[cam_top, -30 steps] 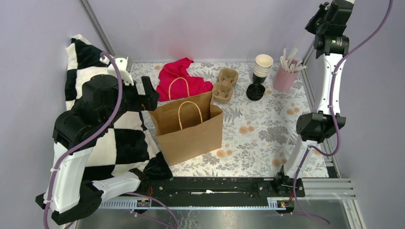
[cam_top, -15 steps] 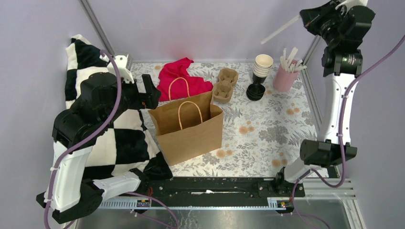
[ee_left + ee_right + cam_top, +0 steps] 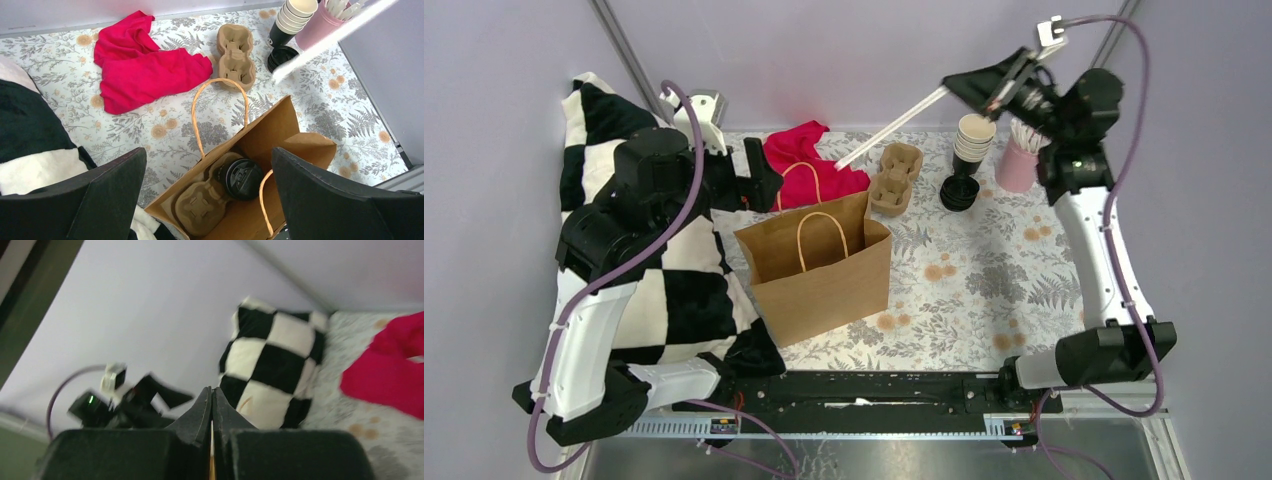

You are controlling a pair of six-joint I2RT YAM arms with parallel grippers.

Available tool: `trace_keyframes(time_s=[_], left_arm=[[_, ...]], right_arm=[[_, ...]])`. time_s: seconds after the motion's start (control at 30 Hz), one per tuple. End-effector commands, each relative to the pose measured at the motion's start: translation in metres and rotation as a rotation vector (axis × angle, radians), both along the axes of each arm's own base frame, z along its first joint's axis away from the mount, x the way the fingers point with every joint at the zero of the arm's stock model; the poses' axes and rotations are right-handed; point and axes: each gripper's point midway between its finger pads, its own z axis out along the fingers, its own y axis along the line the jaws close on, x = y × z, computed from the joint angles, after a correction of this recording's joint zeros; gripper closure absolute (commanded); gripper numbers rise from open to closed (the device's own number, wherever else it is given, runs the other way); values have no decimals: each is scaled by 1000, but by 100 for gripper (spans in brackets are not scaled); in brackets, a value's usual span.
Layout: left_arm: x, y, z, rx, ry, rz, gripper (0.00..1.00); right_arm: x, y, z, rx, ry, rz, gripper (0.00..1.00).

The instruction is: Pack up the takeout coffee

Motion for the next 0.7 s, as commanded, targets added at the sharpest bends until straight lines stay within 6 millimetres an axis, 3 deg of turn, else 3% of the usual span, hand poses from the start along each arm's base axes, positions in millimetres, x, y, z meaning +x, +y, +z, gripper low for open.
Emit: trace_keyframes(time_s=[0.0, 0.3, 0.67], left_arm=[[-1, -5, 25, -48, -84, -35, 1], [-10, 5, 28, -55, -104, -13, 1], [-14, 5, 28, -60, -102, -28, 1]], right_arm=[[-82, 69, 28, -30, -183, 214, 100], [-101, 102, 15, -51, -211, 283, 100], [-91, 160, -19, -146, -194, 247, 100]])
